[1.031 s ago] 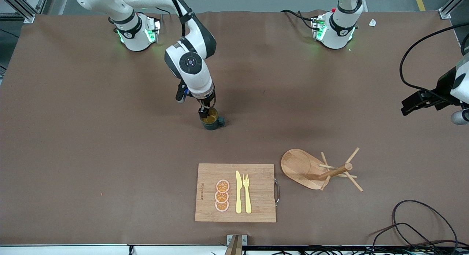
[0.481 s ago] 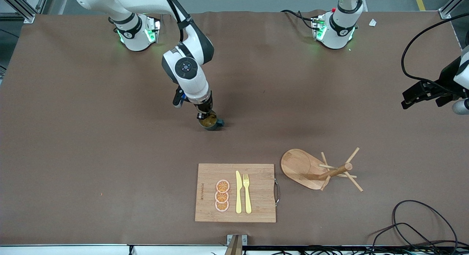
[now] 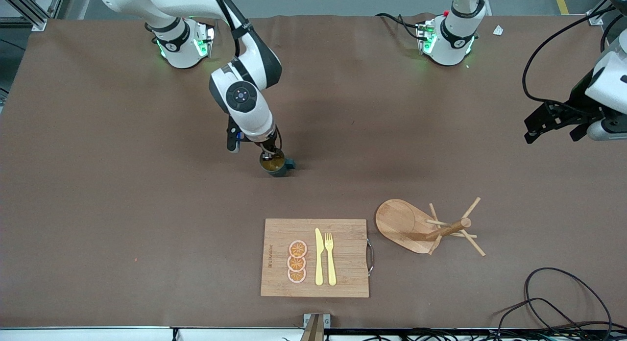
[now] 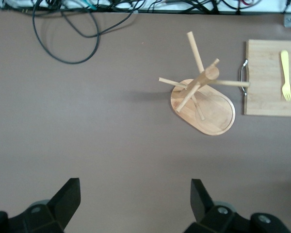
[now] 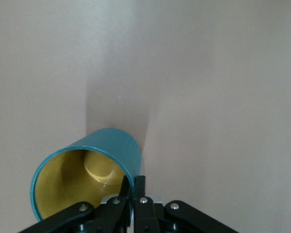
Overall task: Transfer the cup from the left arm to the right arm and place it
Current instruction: 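Carry the mug away with the right gripper while the left gripper withdraws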
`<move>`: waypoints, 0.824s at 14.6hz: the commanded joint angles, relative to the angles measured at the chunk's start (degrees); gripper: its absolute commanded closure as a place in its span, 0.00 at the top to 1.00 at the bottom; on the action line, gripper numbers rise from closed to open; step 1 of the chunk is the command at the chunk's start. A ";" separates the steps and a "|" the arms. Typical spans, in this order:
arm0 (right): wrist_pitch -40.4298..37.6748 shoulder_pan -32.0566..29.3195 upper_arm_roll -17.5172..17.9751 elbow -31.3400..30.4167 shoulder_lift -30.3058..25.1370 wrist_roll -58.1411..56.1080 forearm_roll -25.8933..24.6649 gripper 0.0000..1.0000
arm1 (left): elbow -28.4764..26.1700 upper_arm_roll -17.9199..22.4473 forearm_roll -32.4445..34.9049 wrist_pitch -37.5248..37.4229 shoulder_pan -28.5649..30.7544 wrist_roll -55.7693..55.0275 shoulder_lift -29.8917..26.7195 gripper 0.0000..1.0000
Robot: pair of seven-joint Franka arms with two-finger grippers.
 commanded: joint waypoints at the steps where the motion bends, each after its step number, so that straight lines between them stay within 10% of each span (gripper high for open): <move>1: -4.60 -3.38 0.57 -1.07 -4.34 -14.78 1.16 0.00 | -0.74 0.49 -0.95 -1.54 0.40 2.68 -1.11 1.00; 12: -10.32 -20.42 0.04 -12.84 -16.83 -93.05 -0.25 0.00 | 1.37 0.23 -0.95 -3.32 0.04 0.83 -0.49 1.00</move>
